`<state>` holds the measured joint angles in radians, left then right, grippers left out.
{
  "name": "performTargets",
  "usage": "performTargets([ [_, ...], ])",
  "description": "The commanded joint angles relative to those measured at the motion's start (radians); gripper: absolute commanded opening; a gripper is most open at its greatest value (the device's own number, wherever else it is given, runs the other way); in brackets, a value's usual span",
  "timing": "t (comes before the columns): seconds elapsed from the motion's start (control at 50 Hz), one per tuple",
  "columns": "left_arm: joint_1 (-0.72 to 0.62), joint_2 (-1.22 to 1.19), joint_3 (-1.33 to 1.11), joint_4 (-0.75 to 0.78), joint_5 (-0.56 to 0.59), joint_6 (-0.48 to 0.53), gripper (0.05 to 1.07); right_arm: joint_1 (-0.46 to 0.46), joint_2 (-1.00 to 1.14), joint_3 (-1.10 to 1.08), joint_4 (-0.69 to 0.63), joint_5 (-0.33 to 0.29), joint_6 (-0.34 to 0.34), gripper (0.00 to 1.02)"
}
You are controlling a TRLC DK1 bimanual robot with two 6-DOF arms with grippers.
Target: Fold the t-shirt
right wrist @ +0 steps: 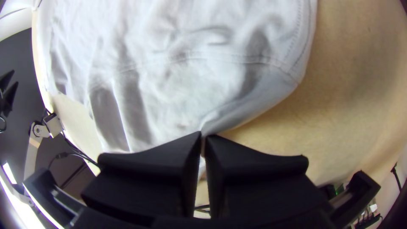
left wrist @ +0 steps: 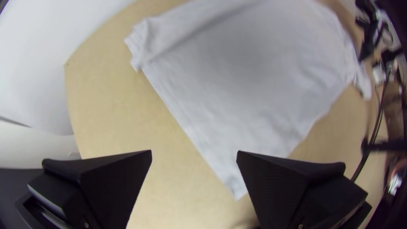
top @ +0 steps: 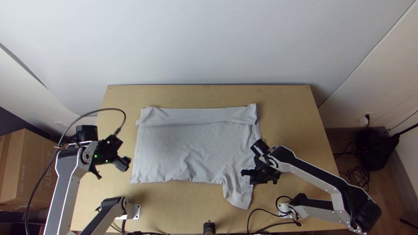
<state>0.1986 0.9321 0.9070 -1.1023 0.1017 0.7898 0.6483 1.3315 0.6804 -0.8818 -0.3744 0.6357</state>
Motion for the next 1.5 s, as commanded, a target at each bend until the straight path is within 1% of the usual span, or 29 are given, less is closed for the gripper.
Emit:
performTargets([
  [0.0,0.007,0.005,-0.054,-0.07,-0.05,0.213,1.01,-0.026,-0.026,0.001,-0.002,0.006,0.007,0.03],
  [0.08,0.004,0.014,-0.072,-0.085,-0.063,0.249,1.0,-0.033,-0.029,0.007,-0.005,0.008,-0.001,0.03],
  [0.12,-0.004,0.022,-0.08,-0.103,-0.066,0.264,0.97,-0.033,-0.029,0.01,-0.005,0.008,-0.001,0.03],
  [0.2,-0.025,0.05,-0.102,-0.108,-0.099,0.25,0.97,-0.033,-0.032,0.013,-0.008,0.008,-0.001,0.03],
  [0.32,-0.097,0.099,-0.12,-0.103,-0.148,0.135,0.96,-0.033,-0.037,0.015,-0.011,0.008,-0.001,0.03],
  [0.46,-0.12,0.134,-0.132,-0.103,-0.154,0.031,0.96,-0.033,-0.041,0.004,-0.011,0.008,-0.002,0.03],
  [0.54,-0.13,0.155,-0.149,-0.102,-0.152,-0.003,0.96,-0.033,-0.041,0.002,-0.011,0.008,-0.005,0.03],
  [0.64,-0.131,0.198,-0.163,-0.11,-0.152,-0.08,0.96,-0.033,-0.038,0.005,-0.011,0.008,-0.007,0.03],
  [0.8,-0.139,0.208,-0.194,-0.103,-0.152,-0.127,0.96,-0.036,-0.025,0.008,-0.003,0.008,-0.01,0.03],
  [0.9,-0.139,0.224,-0.206,-0.099,-0.152,-0.133,0.95,-0.035,-0.02,0.015,-0.003,0.008,-0.01,0.03],
  [0.92,-0.14,0.229,-0.207,-0.099,-0.152,-0.133,0.94,-0.035,-0.02,0.015,-0.003,0.008,-0.01,0.03],
  [1.02,-0.14,0.257,-0.214,-0.093,-0.143,-0.136,0.75,-0.036,-0.022,0.016,-0.003,0.008,-0.013,0.03],
  [1.06,-0.139,0.263,-0.217,-0.093,-0.134,-0.136,0.7,-0.038,-0.022,0.016,-0.003,0.008,-0.014,0.03],
  [1.32,-0.142,0.318,-0.243,-0.068,-0.122,-0.149,0.69,-0.039,-0.035,0.018,-0.003,0.008,-0.013,0.03],
  [1.36,-0.146,0.321,-0.249,-0.059,-0.12,-0.149,0.61,-0.038,-0.037,0.021,-0.003,0.008,-0.011,0.03],
  [1.38,-0.146,0.324,-0.25,-0.053,-0.114,-0.15,0.54,-0.038,-0.038,0.021,-0.003,0.008,-0.01,0.03],
  [1.44,-0.148,0.333,-0.255,-0.051,-0.089,-0.146,0.28,-0.038,-0.041,0.022,-0.005,0.006,-0.007,0.03],
  [1.48,-0.153,0.336,-0.261,-0.05,-0.073,-0.139,0.15,-0.038,-0.045,0.022,-0.005,0.006,-0.004,0.03],
])
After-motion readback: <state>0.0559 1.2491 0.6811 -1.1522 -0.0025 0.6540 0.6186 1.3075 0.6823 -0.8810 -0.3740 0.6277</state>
